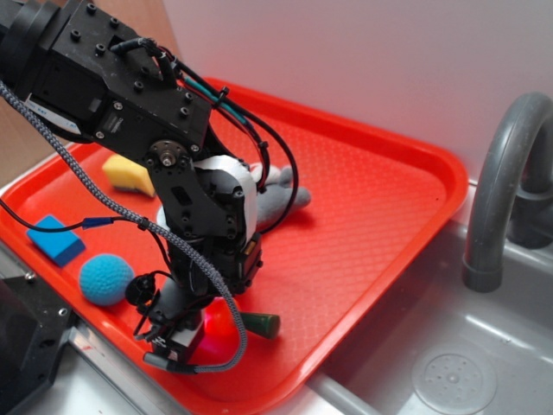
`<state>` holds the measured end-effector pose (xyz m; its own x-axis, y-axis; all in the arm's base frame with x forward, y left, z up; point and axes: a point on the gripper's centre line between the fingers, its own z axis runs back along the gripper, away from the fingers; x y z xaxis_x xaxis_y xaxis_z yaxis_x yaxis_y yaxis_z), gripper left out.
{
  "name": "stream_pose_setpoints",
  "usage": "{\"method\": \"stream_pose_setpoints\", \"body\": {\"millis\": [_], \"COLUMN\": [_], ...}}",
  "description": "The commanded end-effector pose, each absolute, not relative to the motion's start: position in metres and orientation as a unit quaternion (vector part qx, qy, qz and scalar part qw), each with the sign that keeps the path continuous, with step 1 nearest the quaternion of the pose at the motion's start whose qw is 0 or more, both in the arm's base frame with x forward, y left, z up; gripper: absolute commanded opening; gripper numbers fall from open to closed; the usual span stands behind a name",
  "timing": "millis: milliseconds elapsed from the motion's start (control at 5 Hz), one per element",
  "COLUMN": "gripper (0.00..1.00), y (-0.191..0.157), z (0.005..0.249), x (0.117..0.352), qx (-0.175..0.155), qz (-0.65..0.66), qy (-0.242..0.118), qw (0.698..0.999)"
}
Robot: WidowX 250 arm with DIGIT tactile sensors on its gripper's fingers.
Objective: Grab the carrot.
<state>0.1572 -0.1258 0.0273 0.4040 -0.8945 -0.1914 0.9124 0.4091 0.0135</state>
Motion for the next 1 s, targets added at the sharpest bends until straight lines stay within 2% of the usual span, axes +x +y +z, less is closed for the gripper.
{"method": "stream_pose_setpoints", "body": {"millis": [0,200,400,600,800], "gripper": [0.0,0.0,0.0,0.0,0.0], "y": [-0.083,-0.051,-0.04,-0.033,-0.033], "z": [0.127,0.176,0.208,0.215,0.213], "x": [0.169,0.176,0.172,0.167,0.17], "qx": [0.031,0.029,0.022,0.019,0.004], "qz": [-0.393,-0.292,-0.224,-0.167,-0.162], "qy": [-0.005,-0.015,-0.025,-0.04,-0.025], "qw": [0.919,0.956,0.974,0.985,0.987]}}
